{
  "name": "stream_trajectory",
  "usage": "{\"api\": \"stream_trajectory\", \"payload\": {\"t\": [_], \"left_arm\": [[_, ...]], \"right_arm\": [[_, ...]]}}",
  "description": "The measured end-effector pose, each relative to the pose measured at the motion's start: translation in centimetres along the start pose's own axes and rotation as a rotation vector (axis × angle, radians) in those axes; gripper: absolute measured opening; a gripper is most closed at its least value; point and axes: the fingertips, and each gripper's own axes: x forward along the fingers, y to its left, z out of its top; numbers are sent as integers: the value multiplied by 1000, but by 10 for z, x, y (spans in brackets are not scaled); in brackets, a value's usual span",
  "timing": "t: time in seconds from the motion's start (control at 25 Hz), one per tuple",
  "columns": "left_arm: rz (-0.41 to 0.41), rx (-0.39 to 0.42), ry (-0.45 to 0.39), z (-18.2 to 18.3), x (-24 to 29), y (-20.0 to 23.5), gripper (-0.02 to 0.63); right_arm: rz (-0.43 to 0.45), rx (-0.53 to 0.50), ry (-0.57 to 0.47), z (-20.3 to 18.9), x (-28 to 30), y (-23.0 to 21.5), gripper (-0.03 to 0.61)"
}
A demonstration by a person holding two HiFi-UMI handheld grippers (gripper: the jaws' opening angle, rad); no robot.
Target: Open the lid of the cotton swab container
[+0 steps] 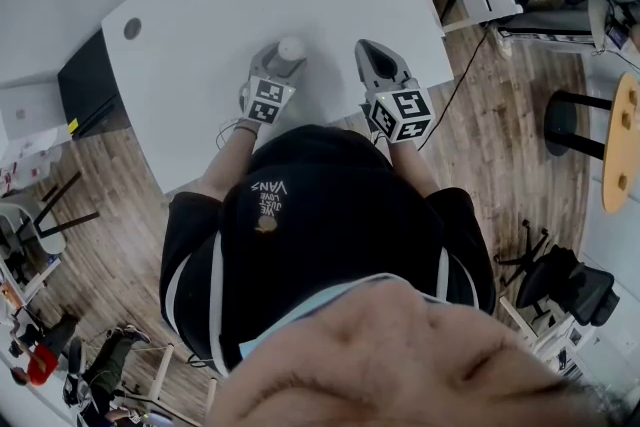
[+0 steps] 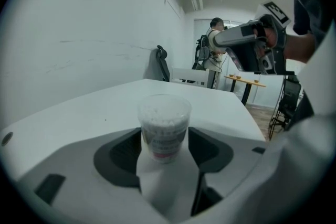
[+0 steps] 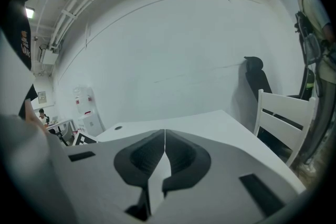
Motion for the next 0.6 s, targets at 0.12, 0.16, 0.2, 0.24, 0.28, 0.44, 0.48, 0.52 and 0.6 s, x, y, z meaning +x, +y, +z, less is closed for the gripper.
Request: {"api": "stream_trajectory", "payload": {"t": [0.12, 0.16, 0.2, 0.24, 0.28, 0.44, 0.48, 0.52, 0.6], "left_arm": [[16, -4, 5, -1, 2, 2, 262], [20, -4, 5, -1, 2, 3, 262], [23, -3, 5, -1, 3, 3, 262], [24, -2, 4, -1, 3, 3, 262], [25, -1, 3, -1, 3, 3, 262], [20, -2, 1, -2, 2, 3, 262], [20, -5, 1, -2, 2, 4, 262], [22, -9, 0, -1, 2, 4, 262], [27, -13, -3, -1, 1, 5, 262]], "right_arm": [[7, -3, 2, -1, 2, 1, 13], [11, -4, 4, -1, 2, 1, 12], [13, -5, 5, -1, 3, 2, 12], [16, -6, 5, -1, 4, 2, 12], [17, -7, 6, -1, 4, 3, 12], [21, -12, 3, -1, 5, 6, 13], [22, -13, 4, 0, 6, 6, 13], [22, -15, 4, 0, 6, 7, 14], [23, -17, 4, 0, 6, 8, 14]]}}
